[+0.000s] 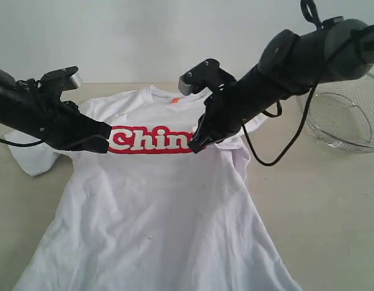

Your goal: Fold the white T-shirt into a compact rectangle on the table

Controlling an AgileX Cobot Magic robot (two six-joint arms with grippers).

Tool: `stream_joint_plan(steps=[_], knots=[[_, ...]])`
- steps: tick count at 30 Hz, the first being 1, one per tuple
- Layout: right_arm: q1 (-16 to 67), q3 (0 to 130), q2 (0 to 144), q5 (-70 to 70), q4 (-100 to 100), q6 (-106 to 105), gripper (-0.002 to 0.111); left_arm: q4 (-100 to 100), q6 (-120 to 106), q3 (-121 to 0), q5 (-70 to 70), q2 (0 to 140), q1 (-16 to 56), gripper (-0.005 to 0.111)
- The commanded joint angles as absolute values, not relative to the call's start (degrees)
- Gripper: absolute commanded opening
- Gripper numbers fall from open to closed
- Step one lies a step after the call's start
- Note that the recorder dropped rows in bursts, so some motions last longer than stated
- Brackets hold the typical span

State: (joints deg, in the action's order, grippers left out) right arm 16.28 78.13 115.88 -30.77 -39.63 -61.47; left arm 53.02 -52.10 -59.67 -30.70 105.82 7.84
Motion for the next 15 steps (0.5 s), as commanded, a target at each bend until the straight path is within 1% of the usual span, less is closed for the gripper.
stream_joint_plan(steps=[1, 5, 8, 10, 11, 13, 15], knots=[[16.5, 81.3, 119.1, -35.8, -35.3, -56.4, 0.0, 53.7, -52.3, -59.5, -31.0, 105.3, 8.0, 0.004], [16.5, 81.3, 121.5, -39.6, -35.1, -55.8, 0.0, 53.7, -52.3, -59.5, -31.0, 105.3, 8.0, 0.004], [16.5, 81.3, 122.0, -38.1, -35.1, -54.7, 0.0, 53.7, -52.3, -59.5, -31.0, 105.3, 8.0, 0.004], [16.5, 81.3, 121.7, -36.6, -35.4, -54.3, 0.005, 53.7, -52.3, -59.5, -31.0, 105.3, 8.0, 0.004], [16.5, 81.3, 121.1, -36.2, -35.7, -54.3, 0.011, 53.7, -52.3, -59.5, -31.0, 105.3, 8.0, 0.004], [16.5, 81.5, 120.1, -36.0, -35.8, -53.4, 0.028, 53.7, -52.3, -59.5, -30.8, 105.3, 8.0, 0.004], [16.5, 81.8, 119.0, -35.8, -35.7, -51.2, 0.055, 53.7, -52.3, -59.5, -30.1, 105.3, 8.0, 0.004]])
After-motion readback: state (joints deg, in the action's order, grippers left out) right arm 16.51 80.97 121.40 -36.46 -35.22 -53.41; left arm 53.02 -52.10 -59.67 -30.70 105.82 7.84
